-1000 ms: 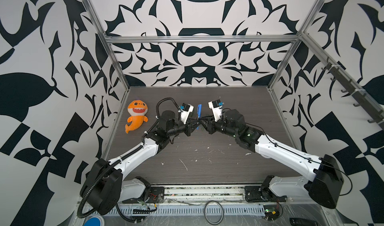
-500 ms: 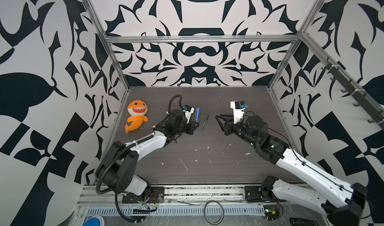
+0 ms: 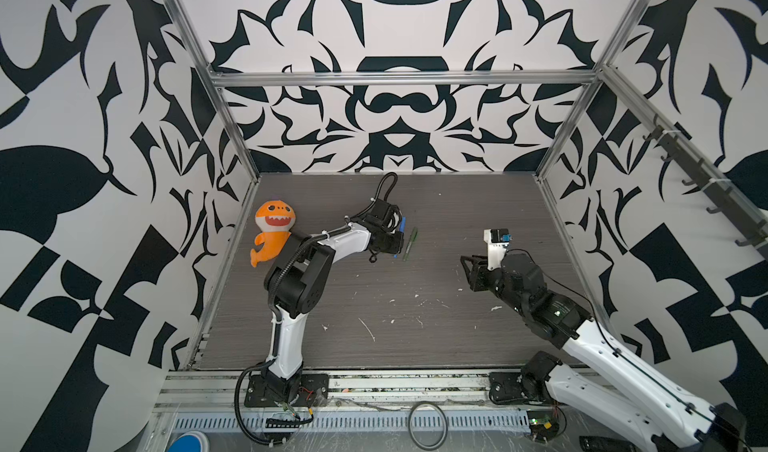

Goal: Insert the pens into the pen caps
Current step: 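Lay the capped blue pen beside the other pens with the left gripper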

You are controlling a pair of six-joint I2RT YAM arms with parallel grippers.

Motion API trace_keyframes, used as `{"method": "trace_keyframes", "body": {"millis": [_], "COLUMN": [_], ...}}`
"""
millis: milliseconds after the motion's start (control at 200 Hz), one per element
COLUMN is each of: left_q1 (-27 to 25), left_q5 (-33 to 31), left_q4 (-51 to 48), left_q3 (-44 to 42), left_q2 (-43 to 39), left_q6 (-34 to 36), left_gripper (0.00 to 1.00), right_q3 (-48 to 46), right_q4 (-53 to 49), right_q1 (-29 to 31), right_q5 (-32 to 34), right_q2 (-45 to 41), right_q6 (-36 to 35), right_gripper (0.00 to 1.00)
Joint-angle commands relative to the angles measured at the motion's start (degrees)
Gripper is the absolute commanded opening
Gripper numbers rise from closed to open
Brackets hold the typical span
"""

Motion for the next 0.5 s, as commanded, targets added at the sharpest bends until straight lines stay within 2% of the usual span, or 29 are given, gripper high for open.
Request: {"method": "trace_keyframes", "body": {"millis": [0, 240, 495], "left_q1": [-0.76, -0.82, -0.79], "left_q5": [-0.73, -1.13, -4.53], "left_q4": [-6.91, -10.68, -15.29], "left_q3": [4.01, 10.39, 15.21], "left_q2": [2.43, 6.35, 9.72], "left_q6": [1.28, 1.76, 2.91], "left_gripper": [0.07, 0.11, 0.12], "right_q3": [-0.06, -0.31, -0.41], "right_q4": [-0.06, 0.46, -0.03], "right_q1": [-0.65, -1.01, -1.16], "right_q5": [1.07, 0.43, 0.49], "right_q2": [-0.68, -0.49, -0.95], "right_q6": [-0.50, -0.42, -0.21], "right_gripper": [0.37, 0.37, 0.37]}}
